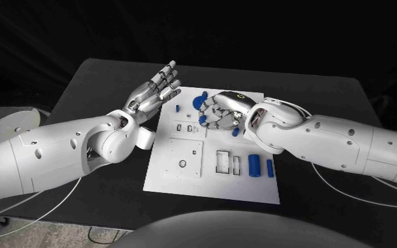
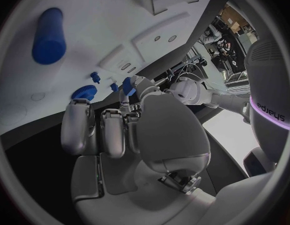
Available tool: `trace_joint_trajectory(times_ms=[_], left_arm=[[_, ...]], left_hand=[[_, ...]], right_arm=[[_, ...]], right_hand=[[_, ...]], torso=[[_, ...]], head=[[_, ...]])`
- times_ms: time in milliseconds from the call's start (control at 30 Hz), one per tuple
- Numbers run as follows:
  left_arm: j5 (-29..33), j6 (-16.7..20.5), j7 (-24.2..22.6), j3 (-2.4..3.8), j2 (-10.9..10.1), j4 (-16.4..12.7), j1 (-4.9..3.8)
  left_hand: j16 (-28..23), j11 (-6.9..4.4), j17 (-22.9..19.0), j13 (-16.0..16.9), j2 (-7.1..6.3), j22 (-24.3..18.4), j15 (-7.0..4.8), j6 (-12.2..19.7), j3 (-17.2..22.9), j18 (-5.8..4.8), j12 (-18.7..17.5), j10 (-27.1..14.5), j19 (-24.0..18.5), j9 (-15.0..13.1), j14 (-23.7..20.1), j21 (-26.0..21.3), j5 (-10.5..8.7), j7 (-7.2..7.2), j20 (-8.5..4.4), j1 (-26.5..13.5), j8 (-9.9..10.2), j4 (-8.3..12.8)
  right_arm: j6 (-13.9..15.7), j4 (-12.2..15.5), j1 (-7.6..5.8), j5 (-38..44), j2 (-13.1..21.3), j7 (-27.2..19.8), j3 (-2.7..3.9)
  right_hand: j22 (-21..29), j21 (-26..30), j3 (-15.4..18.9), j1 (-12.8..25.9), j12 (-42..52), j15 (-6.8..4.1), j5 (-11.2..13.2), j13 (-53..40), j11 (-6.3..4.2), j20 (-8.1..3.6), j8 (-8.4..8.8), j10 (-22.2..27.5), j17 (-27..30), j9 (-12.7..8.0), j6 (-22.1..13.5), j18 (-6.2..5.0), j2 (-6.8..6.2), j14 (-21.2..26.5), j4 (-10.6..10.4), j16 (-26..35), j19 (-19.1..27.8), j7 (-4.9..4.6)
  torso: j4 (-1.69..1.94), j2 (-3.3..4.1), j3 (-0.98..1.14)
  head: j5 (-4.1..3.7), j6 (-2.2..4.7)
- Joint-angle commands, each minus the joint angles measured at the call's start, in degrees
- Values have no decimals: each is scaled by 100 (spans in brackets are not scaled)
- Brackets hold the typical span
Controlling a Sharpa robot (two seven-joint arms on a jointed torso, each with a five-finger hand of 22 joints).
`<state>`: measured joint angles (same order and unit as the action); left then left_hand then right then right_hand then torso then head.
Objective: Assemble the parts on the task board
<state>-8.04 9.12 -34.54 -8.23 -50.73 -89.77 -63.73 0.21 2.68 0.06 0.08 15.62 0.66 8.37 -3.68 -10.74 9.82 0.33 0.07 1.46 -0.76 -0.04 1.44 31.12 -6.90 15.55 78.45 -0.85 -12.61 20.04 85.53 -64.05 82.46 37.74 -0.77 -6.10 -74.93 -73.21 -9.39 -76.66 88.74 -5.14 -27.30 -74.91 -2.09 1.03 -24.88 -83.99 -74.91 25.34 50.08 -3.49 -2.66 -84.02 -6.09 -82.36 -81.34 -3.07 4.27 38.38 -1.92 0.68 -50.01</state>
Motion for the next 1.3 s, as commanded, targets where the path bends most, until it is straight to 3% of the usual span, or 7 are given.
trace_joint_trajectory(times_ms=[33, 167, 367, 633, 867, 1100, 1300], left_arm=[[-361, 160, -234, 3, 22, -3, 0], [-398, 102, -192, 3, 23, 4, 0], [-414, 3, -140, 3, 32, 14, 1], [-397, -76, -92, 3, 32, 25, 1], [-382, -127, -56, 3, 38, 43, 3], [-374, -169, -28, 3, 66, 80, 9], [-345, -183, -11, 3, 76, 102, 23]], left_hand=[[-21, -54, -6, -8, 0, -9, -58, -30, -5, 46, -33, -7, -27, 2, 4, -41, -31, -1, -54, -39, 13, -43], [-21, -37, -6, -8, -1, -5, -40, -124, 4, 48, -33, -7, -23, -14, 4, -37, -17, 138, -56, -6, -5, -49], [-21, 5, -6, -8, 6, 6, 13, -213, 24, 53, -33, -7, 1, -28, 4, -18, -1, 252, -16, 39, -21, -34], [-19, 44, -5, -8, 13, 14, 51, -258, 38, 55, -33, -7, 21, -34, 7, -2, 6, 312, 12, 62, -29, -24], [-15, 64, -1, -8, 14, 20, 69, -282, 45, 57, -33, -7, 35, -37, 15, 9, 11, 344, 22, 74, -33, -16], [-12, 77, 1, -8, 18, 23, 81, -302, 51, 58, -33, -7, 44, -40, 20, 16, 13, 363, 30, 81, -37, -11], [-12, 83, 1, -8, 22, 24, 88, -310, 56, 57, -33, -7, 46, -41, 20, 17, 15, 373, 34, 86, -38, -8]], right_arm=[[-301, -35, 28, 253, -48, 194, 3], [-369, -55, 54, 312, -102, 291, 3], [-302, -106, 71, 477, -162, 462, 3], [-19, -102, 78, 652, -180, 566, 4], [-6, -78, 87, 946, -205, 777, 4], [-162, -103, 92, 1018, -246, 889, 4], [-300, -172, 111, 985, -302, 937, 4]], right_hand=[[-655, 35, -37, -57, -21, -18, 27, -1327, 17, 4, -316, -446, -532, 560, 24, -73, 9, -352, 17, 26, 32, 30], [-645, 60, -48, -58, -28, -9, 50, -1319, 28, 11, -314, -439, -521, 567, 21, -77, 0, -348, 25, 36, 44, 22], [-638, 79, -54, -56, -31, -2, 67, -1316, 36, 16, -307, -435, -506, 570, 12, -81, -10, -343, 30, 49, 52, 15], [-652, 73, -138, -45, -10, 18, -170, -1341, 57, 40, -290, -457, -517, 599, 8, -77, -45, -353, 70, 35, 31, -8], [-674, 48, -216, -37, 8, 18, -371, -1363, 61, 44, -283, -476, -537, 629, 12, -71, -75, -368, 115, 11, 0, -11], [-662, 77, -231, -29, -10, 20, -385, -1341, 64, 45, -274, -457, -510, 634, 2, -78, -87, -363, 125, 32, 10, -18], [-641, 137, -268, 21, -36, 32, -262, -1310, 78, 54, -219, -430, -471, 633, -65, -88, -99, -351, 132, 62, 31, -45]], torso=[[0, -7, -5], [-11, -4, -5], [5, -7, -3], [2, -4, -4], [-4, -4, -6], [0, -2, -6], [6, -4, -2]], head=[[0, 1], [16, 1], [-4, 1], [8, 1], [23, 1], [11, 1], [9, 1]])
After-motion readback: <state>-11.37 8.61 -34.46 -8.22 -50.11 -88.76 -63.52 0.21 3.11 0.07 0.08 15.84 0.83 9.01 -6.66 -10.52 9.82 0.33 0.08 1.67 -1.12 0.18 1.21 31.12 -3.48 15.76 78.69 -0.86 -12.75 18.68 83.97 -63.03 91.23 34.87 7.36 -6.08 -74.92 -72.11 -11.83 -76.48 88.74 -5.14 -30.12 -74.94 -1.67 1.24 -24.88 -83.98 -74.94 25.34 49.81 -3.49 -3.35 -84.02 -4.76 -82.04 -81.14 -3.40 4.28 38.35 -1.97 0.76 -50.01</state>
